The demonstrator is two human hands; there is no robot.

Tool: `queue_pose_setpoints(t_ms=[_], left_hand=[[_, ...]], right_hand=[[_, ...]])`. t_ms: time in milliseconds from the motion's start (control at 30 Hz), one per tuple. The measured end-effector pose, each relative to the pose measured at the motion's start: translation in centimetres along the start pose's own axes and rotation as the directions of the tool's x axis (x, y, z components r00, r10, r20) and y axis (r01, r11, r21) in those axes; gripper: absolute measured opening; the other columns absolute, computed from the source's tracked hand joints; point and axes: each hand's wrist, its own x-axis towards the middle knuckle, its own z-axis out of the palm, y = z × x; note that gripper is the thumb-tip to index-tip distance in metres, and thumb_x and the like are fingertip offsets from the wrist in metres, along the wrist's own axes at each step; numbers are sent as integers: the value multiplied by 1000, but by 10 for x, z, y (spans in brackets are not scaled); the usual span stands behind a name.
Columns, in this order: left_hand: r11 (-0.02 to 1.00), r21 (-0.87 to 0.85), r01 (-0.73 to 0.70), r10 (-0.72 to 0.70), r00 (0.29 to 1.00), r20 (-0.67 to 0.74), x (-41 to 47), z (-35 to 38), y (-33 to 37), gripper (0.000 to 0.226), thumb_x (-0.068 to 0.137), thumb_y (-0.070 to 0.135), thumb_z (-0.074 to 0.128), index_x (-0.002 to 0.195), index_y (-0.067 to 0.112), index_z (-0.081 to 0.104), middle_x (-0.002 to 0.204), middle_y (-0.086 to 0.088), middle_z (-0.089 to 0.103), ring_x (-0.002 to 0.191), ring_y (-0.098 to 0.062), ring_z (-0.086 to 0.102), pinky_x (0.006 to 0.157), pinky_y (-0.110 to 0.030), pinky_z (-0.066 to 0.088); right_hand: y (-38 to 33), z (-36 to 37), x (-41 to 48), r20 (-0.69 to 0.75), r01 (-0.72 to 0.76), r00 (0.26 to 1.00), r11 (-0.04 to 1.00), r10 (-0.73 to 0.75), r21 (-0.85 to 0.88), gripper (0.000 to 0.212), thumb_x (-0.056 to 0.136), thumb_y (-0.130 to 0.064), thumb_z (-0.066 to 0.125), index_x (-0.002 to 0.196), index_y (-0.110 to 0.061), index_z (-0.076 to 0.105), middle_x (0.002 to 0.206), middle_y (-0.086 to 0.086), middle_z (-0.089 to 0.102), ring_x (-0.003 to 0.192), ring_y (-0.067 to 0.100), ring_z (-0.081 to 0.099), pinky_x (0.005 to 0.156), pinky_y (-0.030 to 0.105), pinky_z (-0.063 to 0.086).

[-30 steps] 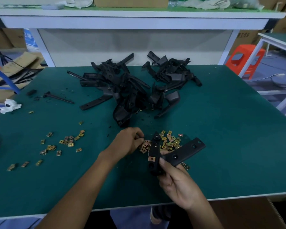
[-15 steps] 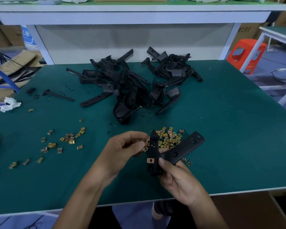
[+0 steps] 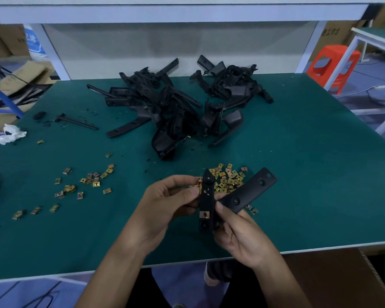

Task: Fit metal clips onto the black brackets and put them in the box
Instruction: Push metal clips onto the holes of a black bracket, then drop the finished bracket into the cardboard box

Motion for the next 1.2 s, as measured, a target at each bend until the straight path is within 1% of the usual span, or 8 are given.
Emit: queue_pose_setpoints(t_ms=[300,467,700,900,967,1067,1133,1200], left_hand=[[1000,-16,-7,7,1000,-20,1,-1,-1,13,69,18,76,80,24,78,77,-10,71,65,-14,68,54,-21,54],[999,28,-26,27,999,-21,2,-5,-3,20,63,22,81,83,26,78,72,-7,67,64,-14,67,56,-21,54],[985,171,5,-15,998,58,4,-15,2,30,68,14,88,92,29,78,69,-4,67,61,-13,63,55,-21,50],[940,341,8,-29,998,54,9,-17,5,34,83,11,78,92,44,76,71,6,71,63,-4,62,57,-13,45],[936,353,9,-25,999,40,8,-15,4,27,83,17,80,96,41,76,74,5,72,67,-4,63,59,-14,45],[945,328,5,-2,1000,-11,6,-11,-5,19,82,28,81,100,32,76,86,-8,76,77,-10,66,72,-26,47],[943,332,-13,16,1000,-8,10,-8,-14,10,90,27,72,100,26,76,96,-11,77,84,-16,68,82,-36,49],[942,332,-45,53,999,-15,11,-1,-21,18,98,28,60,99,23,77,99,-9,77,89,-17,69,87,-37,50]], right_hand=[[1,-1,0,-14,-22,1000,999,21,-33,59,68,-46,94,110,-22,61,86,8,65,37,8,43,33,15,26],[1,2,0,-35,-23,999,999,21,-42,69,65,-47,95,114,-17,56,82,8,64,37,8,44,32,15,27],[0,5,-1,-14,-44,999,995,43,-89,53,63,-48,95,98,-25,63,76,7,62,36,11,41,32,16,27],[3,7,2,-28,-31,999,990,27,-135,44,64,-49,94,93,-32,66,78,8,63,35,13,41,33,16,29],[4,6,2,-50,-10,999,991,3,-133,39,70,-47,91,95,-30,65,80,9,63,35,14,43,33,17,30],[5,7,2,-71,17,997,993,-25,-121,41,73,-45,89,100,-26,65,79,11,65,37,15,47,34,18,32],[4,7,0,-89,37,995,993,-47,-110,50,73,-45,89,105,-19,61,72,8,65,37,14,49,34,19,34],[2,9,-2,-116,35,992,995,-46,-95,44,80,-38,84,107,-14,60,65,3,66,39,12,52,36,19,37]])
